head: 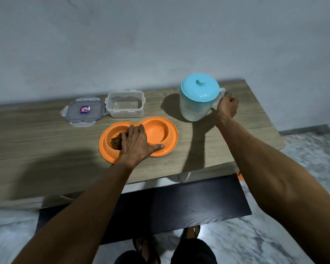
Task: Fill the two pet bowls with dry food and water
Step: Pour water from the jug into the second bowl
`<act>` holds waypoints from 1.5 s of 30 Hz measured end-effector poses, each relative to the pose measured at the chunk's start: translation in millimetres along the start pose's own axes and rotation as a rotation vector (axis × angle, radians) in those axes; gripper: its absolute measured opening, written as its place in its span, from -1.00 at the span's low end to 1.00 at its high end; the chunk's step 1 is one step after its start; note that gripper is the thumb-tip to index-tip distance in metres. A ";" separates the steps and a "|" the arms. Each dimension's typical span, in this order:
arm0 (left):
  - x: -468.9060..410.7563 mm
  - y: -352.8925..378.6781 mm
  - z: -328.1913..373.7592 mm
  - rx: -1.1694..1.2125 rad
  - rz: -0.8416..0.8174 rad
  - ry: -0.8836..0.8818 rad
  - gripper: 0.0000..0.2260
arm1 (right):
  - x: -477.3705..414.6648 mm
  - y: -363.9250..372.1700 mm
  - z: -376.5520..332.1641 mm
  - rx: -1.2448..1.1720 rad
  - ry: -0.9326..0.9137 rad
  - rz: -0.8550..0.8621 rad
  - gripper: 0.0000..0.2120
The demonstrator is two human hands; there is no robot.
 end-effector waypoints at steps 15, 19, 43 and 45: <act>-5.0 6.8 1.6 0.026 -0.036 -0.047 -0.01 | -14.1 27.1 -14.2 -0.279 0.194 -0.144 -0.89; -2.1 9.2 1.1 0.053 -0.019 -0.041 0.00 | -5.6 28.7 -22.0 -0.171 0.144 -0.171 -0.89; 0.0 3.7 2.6 0.095 -0.040 -0.043 0.01 | 65.4 42.4 -68.7 0.262 -0.298 -0.237 -0.60; 0.3 2.8 2.5 0.092 -0.036 -0.042 0.01 | 66.6 43.6 -70.1 0.283 -0.310 -0.242 -0.61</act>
Point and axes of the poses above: each hand's wrist, its own x-axis away from the middle knuckle, its own y-axis out of the palm, z = x × y, the point moved 4 cm from there along -x, towards the middle knuckle, and after that the axes turned 7 degrees about -x, right-handed, at the moved point
